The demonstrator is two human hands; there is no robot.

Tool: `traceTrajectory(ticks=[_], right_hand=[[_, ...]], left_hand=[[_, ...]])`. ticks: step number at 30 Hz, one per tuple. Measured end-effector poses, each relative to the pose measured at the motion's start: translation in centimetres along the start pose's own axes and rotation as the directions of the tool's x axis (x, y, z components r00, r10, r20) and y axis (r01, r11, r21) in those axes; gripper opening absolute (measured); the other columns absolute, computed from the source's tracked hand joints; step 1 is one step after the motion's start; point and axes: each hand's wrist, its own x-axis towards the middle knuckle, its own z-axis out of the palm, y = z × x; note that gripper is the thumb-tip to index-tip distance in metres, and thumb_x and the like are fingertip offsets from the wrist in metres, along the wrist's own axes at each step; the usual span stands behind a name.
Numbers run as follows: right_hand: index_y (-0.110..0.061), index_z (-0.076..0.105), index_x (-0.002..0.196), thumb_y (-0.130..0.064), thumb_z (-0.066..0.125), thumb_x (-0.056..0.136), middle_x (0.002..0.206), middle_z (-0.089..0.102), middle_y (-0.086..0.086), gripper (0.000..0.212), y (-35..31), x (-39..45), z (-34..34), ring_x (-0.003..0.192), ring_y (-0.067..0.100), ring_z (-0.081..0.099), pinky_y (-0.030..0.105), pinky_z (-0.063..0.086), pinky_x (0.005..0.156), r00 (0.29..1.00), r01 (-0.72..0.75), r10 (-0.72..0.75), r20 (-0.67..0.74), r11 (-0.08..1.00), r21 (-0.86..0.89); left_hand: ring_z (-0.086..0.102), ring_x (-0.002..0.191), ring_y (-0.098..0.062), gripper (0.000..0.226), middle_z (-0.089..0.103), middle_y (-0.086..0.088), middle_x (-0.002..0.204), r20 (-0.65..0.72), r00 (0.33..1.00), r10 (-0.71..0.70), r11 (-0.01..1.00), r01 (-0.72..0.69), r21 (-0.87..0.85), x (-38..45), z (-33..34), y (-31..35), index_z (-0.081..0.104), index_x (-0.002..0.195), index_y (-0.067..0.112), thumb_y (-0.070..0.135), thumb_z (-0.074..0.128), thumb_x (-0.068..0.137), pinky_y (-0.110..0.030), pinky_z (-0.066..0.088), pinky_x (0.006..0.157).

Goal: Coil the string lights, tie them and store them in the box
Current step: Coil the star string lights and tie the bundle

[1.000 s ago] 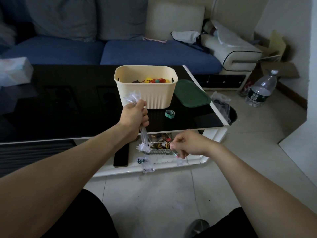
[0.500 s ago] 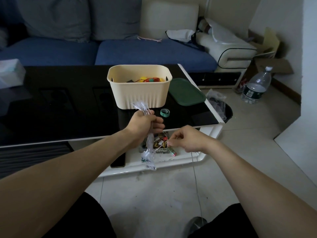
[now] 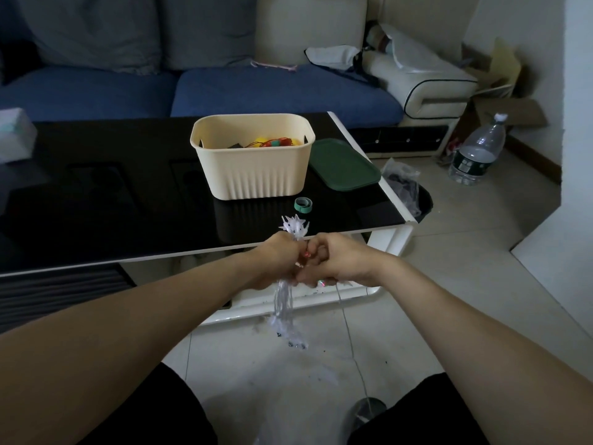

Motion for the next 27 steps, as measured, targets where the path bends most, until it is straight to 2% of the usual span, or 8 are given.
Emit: traceTrajectory(ticks=[2, 4, 8, 10, 13, 18, 21, 27], right_hand=[[-0.015, 0.047, 0.092, 0.005, 0.083, 0.075, 0.084, 0.069, 0.011, 0.044, 0.3, -0.2, -0.4, 0.064, 0.016, 0.058, 0.024, 0.041, 0.051, 0.998, -0.023, 0.023, 0.059, 1.0, 0.01], [-0.014, 0.047, 0.092, 0.012, 0.08, 0.074, 0.087, 0.069, 0.009, 0.047, 0.5, -0.4, -0.7, 0.069, 0.017, 0.062, 0.024, 0.045, 0.053, 0.995, -0.05, 0.049, 0.091, 0.999, 0.004], [-0.018, 0.051, 0.087, 0.009, 0.075, 0.076, 0.086, 0.058, 0.002, 0.038, 0.8, -0.1, -1.2, 0.071, 0.016, 0.057, 0.025, 0.048, 0.061, 0.988, -0.13, 0.15, 0.033, 0.933, -0.336], [-0.018, 0.056, 0.087, 0.005, 0.069, 0.08, 0.086, 0.056, 0.002, 0.028, 1.1, -0.1, -1.6, 0.072, 0.015, 0.055, 0.027, 0.051, 0.065, 0.979, -0.176, 0.203, 0.035, 0.912, -0.37], [-0.015, 0.063, 0.093, 0.007, 0.063, 0.086, 0.095, 0.065, 0.007, 0.023, 1.2, -0.3, -2.4, 0.082, 0.017, 0.063, 0.035, 0.059, 0.076, 0.975, -0.211, 0.222, 0.027, 0.954, -0.214], [-0.011, 0.064, 0.093, 0.006, 0.069, 0.087, 0.076, 0.074, 0.006, 0.018, 0.6, -1.5, -4.3, 0.077, 0.021, 0.072, 0.039, 0.061, 0.076, 0.985, -0.153, 0.147, -0.094, 0.986, -0.059], [-0.01, 0.064, 0.102, 0.002, 0.073, 0.087, 0.078, 0.074, 0.008, 0.021, 1.5, -3.5, -5.6, 0.08, 0.024, 0.073, 0.045, 0.061, 0.081, 0.98, -0.077, 0.085, -0.178, 0.996, 0.053], [-0.005, 0.062, 0.115, 0.005, 0.072, 0.086, 0.086, 0.067, 0.015, 0.033, 3.6, -8.3, -6.9, 0.069, 0.024, 0.065, 0.048, 0.061, 0.08, 0.902, 0.112, 0.091, -0.423, 0.895, 0.432]], left_hand=[[0.058, 0.057, -0.023, 0.027, 0.064, -0.018, 0.078, 0.067, 0.998, 0.001, 0.991, -0.009, 0.13, -0.3, -0.1, -0.2, 0.061, 0.089, 0.0, 0.009, 0.038, 0.102, -0.029, 0.043, 0.052], [0.056, 0.053, -0.019, 0.027, 0.065, -0.015, 0.079, 0.106, 0.994, 0.006, 0.979, -0.028, 0.204, -0.1, -0.3, -0.3, 0.06, 0.094, 0.0, 0.012, 0.037, 0.103, -0.027, 0.042, 0.05], [0.047, 0.045, -0.018, 0.029, 0.065, -0.018, 0.077, 0.148, 0.989, -0.002, 0.965, -0.037, 0.261, 0.0, 0.0, -0.2, 0.058, 0.093, 0.001, 0.014, 0.034, 0.105, -0.024, 0.036, 0.047], [0.046, 0.042, -0.016, 0.027, 0.062, -0.017, 0.071, 0.132, 0.991, 0.025, 0.977, -0.052, 0.207, 0.1, 0.2, 0.0, 0.055, 0.088, 0.003, 0.012, 0.036, 0.105, -0.021, 0.035, 0.044], [0.048, 0.042, -0.014, 0.02, 0.061, -0.01, 0.063, 0.08, 0.994, 0.067, 0.991, -0.076, 0.111, 0.4, 0.4, 0.2, 0.051, 0.09, 0.003, 0.012, 0.039, 0.105, -0.021, 0.039, 0.042], [0.045, 0.046, -0.019, 0.02, 0.061, -0.012, 0.068, 0.026, 0.987, 0.157, 0.988, -0.157, -0.002, 0.5, 0.6, 2.1, 0.046, 0.088, 0.007, 0.013, 0.039, 0.105, -0.023, 0.035, 0.043], [0.049, 0.049, -0.021, 0.017, 0.063, -0.013, 0.073, 0.058, 0.976, 0.212, 0.977, -0.211, -0.021, 0.4, 1.5, 3.5, 0.045, 0.093, 0.007, 0.015, 0.039, 0.106, -0.028, 0.039, 0.049], [0.054, 0.052, -0.019, 0.015, 0.064, -0.007, 0.07, 0.129, 0.954, 0.271, 0.962, -0.272, -0.007, 0.1, 5.7, 6.3, 0.046, 0.096, 0.006, 0.015, 0.039, 0.106, -0.032, 0.044, 0.054]])
